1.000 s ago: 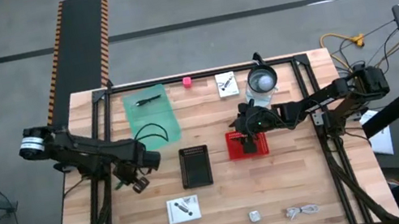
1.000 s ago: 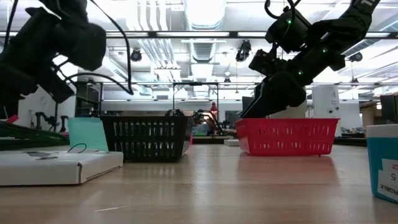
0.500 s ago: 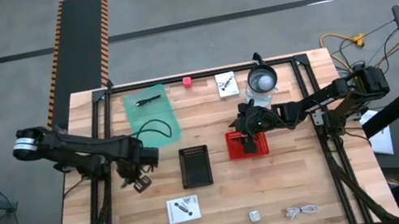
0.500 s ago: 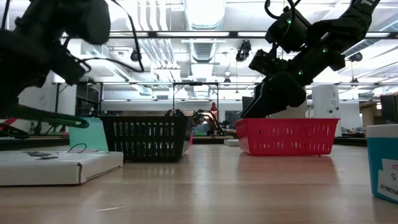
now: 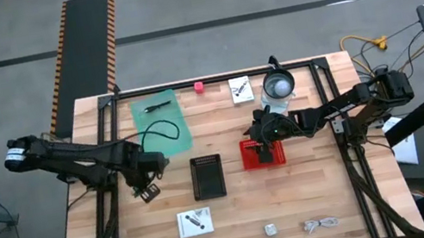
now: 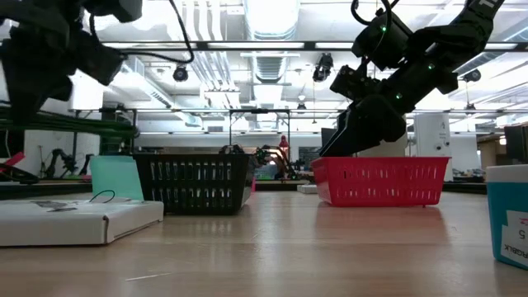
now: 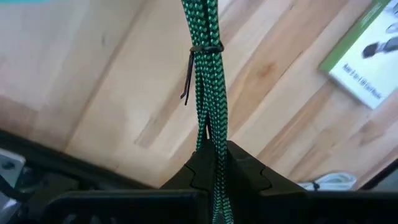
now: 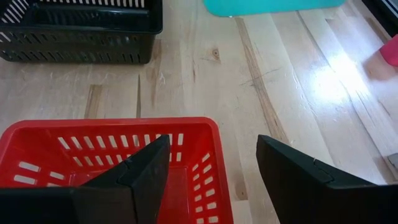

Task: Pick and place items into bin
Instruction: Put the green charger cable into the blue bin

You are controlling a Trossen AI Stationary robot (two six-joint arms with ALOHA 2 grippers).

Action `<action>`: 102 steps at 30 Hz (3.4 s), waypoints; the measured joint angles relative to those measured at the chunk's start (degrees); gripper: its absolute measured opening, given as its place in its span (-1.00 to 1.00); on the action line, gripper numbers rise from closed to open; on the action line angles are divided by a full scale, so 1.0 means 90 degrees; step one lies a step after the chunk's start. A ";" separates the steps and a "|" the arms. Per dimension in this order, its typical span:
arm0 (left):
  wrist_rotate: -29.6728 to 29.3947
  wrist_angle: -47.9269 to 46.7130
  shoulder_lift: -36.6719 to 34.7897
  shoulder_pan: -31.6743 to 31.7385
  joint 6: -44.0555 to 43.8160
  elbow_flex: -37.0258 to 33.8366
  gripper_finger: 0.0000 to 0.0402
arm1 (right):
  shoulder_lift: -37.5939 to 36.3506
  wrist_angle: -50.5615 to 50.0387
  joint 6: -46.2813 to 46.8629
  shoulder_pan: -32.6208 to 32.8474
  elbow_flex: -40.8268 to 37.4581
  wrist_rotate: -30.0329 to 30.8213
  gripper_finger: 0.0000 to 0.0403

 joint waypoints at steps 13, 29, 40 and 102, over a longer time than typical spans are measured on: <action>-0.0208 0.0780 -0.0223 -0.0002 0.0457 0.0051 -0.96 | 0.0000 0.0000 0.0000 0.0000 0.0000 0.0000 0.11; -0.1511 0.1467 -0.0172 0.0002 0.1199 0.0479 -0.96 | 0.0000 0.0000 0.0002 -0.0001 0.0000 -0.0002 0.11; -0.1672 0.1980 -0.0038 0.0007 0.1582 0.0470 -0.96 | 0.0000 0.0002 0.0002 0.0001 0.0000 -0.0002 0.11; -0.4119 0.3989 0.1133 0.2439 0.0494 0.0476 -0.96 | 0.0000 0.0007 0.0000 -0.0001 0.0000 0.0000 0.11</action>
